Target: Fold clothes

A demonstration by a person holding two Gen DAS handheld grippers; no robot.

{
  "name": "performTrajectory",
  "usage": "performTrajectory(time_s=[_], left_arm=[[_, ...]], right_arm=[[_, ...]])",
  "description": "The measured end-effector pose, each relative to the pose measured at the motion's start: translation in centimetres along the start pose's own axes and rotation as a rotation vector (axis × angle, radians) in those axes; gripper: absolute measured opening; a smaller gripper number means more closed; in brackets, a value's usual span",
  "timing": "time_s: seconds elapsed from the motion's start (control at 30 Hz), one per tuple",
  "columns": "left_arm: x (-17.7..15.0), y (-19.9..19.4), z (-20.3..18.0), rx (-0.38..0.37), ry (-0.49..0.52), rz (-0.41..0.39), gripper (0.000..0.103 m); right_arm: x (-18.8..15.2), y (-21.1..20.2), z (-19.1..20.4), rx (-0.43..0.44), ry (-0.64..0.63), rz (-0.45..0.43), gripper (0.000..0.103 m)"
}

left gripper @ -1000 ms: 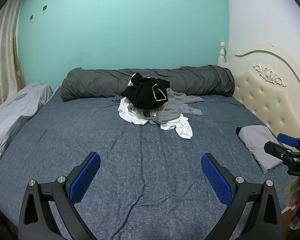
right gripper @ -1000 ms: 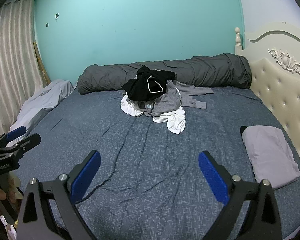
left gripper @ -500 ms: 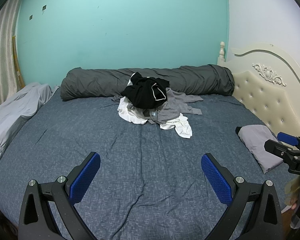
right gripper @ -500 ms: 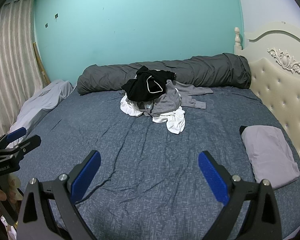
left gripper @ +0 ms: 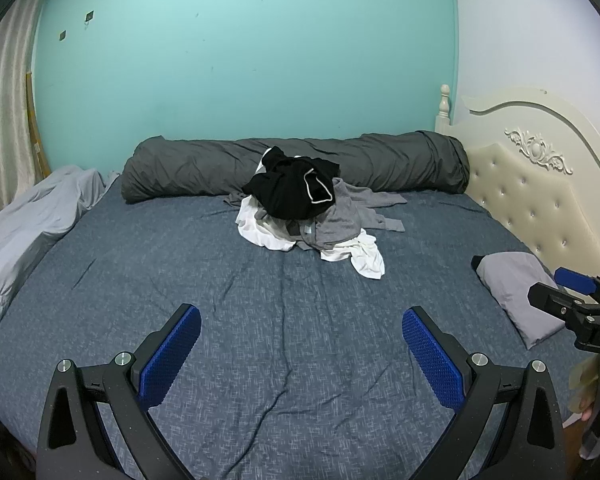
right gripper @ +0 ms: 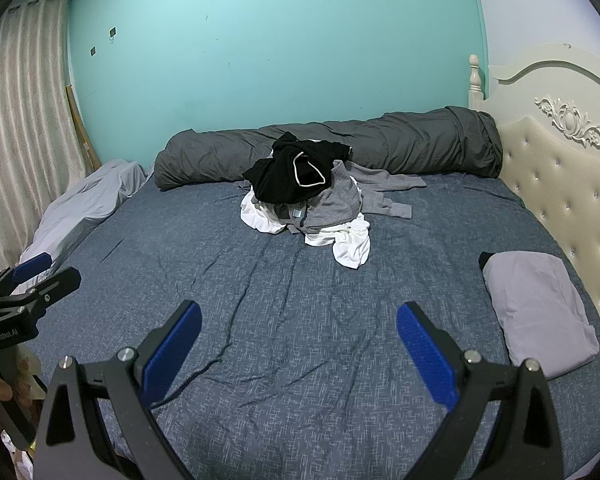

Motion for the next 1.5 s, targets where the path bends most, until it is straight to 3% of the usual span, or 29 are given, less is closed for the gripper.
performTrajectory(time_s=[0.47,0.73,1.1,1.5], left_arm=[[0.0,1.2,0.9,0.012,-0.022,0.006,0.103],[-0.4,4.8,3.1,0.040,-0.059,0.014,0.103],[-1.3,13.6,7.9,0.104,-0.160,0.027,0.103],[-5.2,25.0,15.5,0.116,-0.403,0.079,0.103]], right_arm=[[-0.3,1.2,-0.3,-0.003,0.001,0.016,0.099],[-1.2,5.1,-0.4,0.009,0.009,0.058,0.099],[-0.8,14.3,-1.2,0.024,0.002,0.100,0.099],[1.8,28.3,-1.6,0.048,-0.041,0.112,0.099]])
Point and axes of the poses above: each gripper's, at about its wrist camera, not at the fingertips, and y roughly the way its jaws point, z to its left, x to its top, the point moved 10 cm from there along y, roughly the way its jaws point, and after that the axes turned 12 degrees about -y, right-handed, at the moved point
